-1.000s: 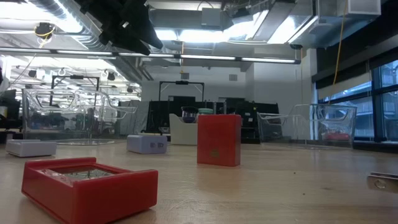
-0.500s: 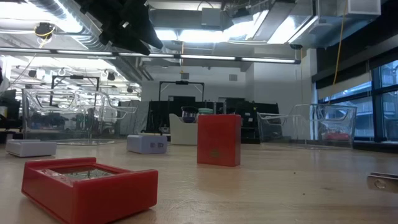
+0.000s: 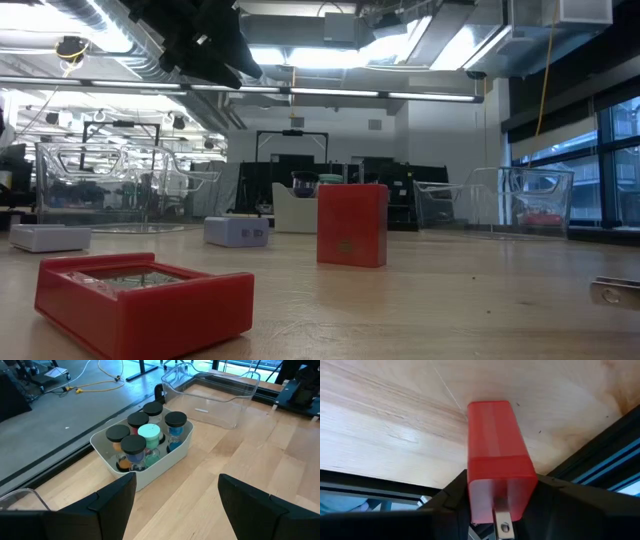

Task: Pick & Place Office items
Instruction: Put the bottom right red charger adapter into the right transparent bin

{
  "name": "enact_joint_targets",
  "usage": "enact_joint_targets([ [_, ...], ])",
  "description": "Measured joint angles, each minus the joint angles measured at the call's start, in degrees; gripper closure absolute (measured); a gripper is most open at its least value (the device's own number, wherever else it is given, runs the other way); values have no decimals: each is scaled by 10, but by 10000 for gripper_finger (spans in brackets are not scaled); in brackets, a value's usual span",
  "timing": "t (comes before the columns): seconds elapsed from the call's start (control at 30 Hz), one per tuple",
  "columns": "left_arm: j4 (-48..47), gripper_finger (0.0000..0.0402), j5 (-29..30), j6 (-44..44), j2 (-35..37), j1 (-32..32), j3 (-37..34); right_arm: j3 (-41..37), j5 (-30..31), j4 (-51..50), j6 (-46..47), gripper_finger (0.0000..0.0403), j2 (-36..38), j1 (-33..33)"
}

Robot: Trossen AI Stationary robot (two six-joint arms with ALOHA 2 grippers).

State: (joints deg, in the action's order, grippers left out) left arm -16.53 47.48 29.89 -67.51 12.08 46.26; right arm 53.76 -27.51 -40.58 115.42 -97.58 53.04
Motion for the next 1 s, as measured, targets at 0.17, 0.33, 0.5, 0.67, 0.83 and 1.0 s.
enact_joint_targets([
  [0.17,0,123,0,0,0,0,0,0,40,-1,9,280,24,-2],
  [0.33,0,123,0,0,0,0,0,0,160,-5,4,269,63,-22],
  [0.5,0,123,0,5,0,0,0,0,283,-43,-71,275,95,-77],
  [0.67,0,123,-5,9,0,0,0,0,341,-97,-206,272,118,-168],
  [0.83,0,123,-27,9,0,0,0,0,365,-123,-354,270,144,-278],
  [1.0,0,123,-26,-10,0,0,0,0,399,-123,-456,272,194,-372],
])
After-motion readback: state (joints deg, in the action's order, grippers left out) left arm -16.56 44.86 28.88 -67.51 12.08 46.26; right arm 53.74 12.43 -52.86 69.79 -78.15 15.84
